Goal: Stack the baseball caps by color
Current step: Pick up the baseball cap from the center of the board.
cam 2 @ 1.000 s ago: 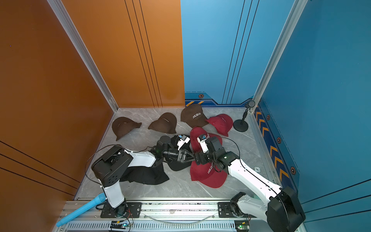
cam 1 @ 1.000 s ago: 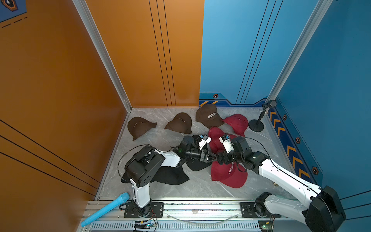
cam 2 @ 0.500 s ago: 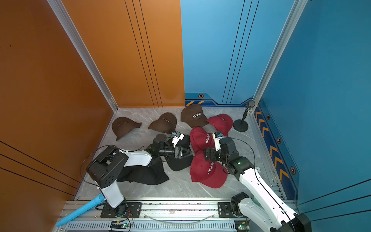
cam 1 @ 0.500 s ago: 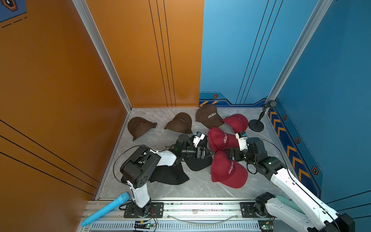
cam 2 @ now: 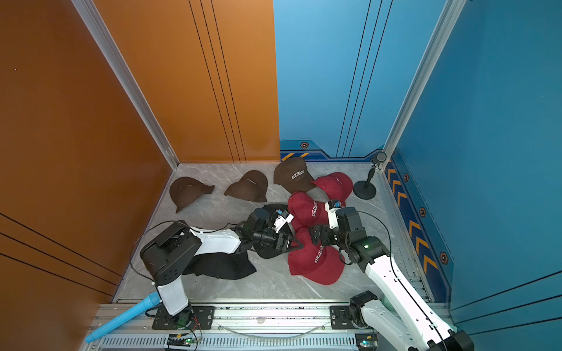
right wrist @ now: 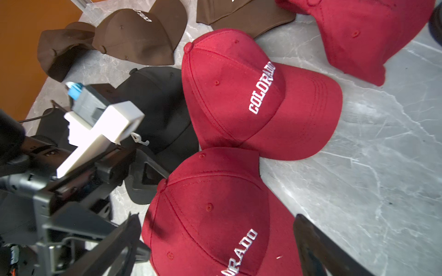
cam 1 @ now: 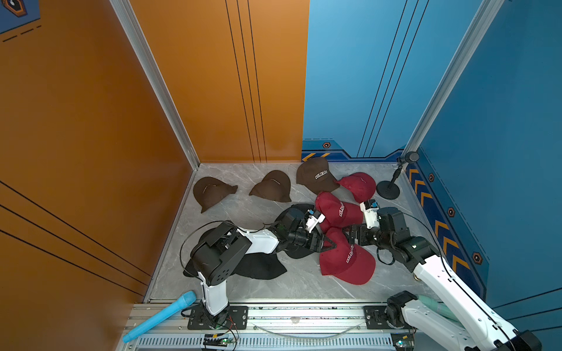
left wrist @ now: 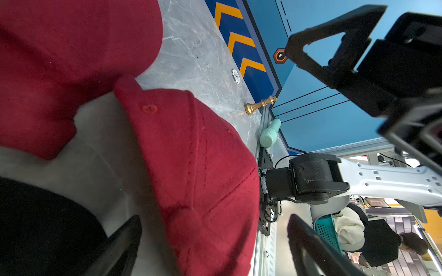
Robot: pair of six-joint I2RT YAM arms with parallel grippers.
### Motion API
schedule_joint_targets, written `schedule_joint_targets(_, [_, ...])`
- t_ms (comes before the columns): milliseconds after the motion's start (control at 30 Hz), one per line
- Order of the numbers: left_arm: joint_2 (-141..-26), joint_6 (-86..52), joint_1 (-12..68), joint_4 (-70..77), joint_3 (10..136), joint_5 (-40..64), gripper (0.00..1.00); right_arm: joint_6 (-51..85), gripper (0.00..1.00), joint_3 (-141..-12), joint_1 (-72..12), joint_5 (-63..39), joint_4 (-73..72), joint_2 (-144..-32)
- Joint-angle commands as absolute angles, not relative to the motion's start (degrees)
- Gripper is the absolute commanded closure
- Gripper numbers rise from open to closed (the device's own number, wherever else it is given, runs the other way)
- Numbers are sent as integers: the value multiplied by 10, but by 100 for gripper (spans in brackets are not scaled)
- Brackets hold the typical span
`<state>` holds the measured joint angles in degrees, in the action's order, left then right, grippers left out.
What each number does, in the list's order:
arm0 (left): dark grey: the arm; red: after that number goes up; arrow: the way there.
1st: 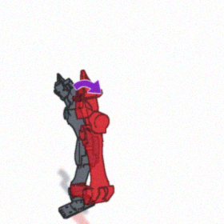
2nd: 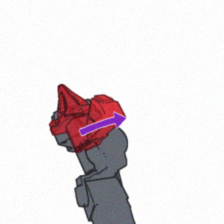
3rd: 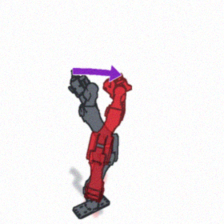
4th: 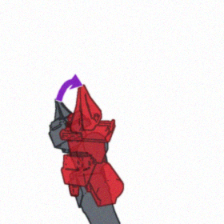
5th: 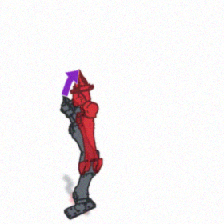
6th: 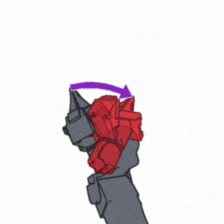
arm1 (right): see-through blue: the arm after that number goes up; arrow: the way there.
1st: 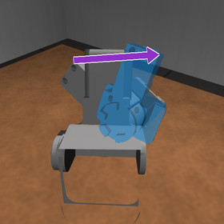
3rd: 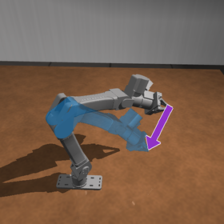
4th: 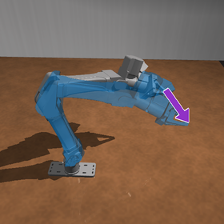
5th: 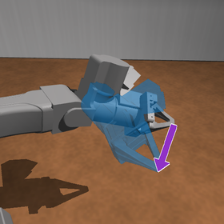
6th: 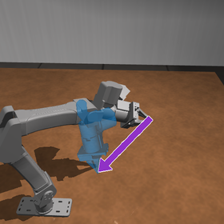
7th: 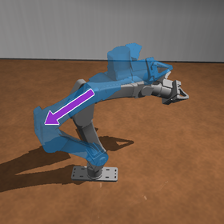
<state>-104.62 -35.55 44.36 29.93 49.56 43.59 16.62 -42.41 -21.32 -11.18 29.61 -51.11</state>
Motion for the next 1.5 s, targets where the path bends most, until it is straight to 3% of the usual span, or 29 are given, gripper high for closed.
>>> schedule_joint_targets(0, [-1044,-347,443,295,512,431,23,181,0,-414,-228,-129,305,-512])
schedule_joint_targets(167, [-1025,-347,432,295,521,448,55,229,0,-365,-259,-125,243,-510])
schedule_joint_targets(467, [-1016,-349,420,295,536,477,78,229,0,-327,-279,-143,198,-490])
schedule_joint_targets(633, [-1023,-348,420,295,544,483,100,212,0,-317,-288,-142,177,-498])
schedule_joint_targets(1233, [-1042,-339,399,280,571,566,100,82,0,-349,-323,-84,128,-583])
schedule_joint_targets(1467, [-1039,-281,401,198,586,561,100,70,10,-357,-322,-96,130,-577])
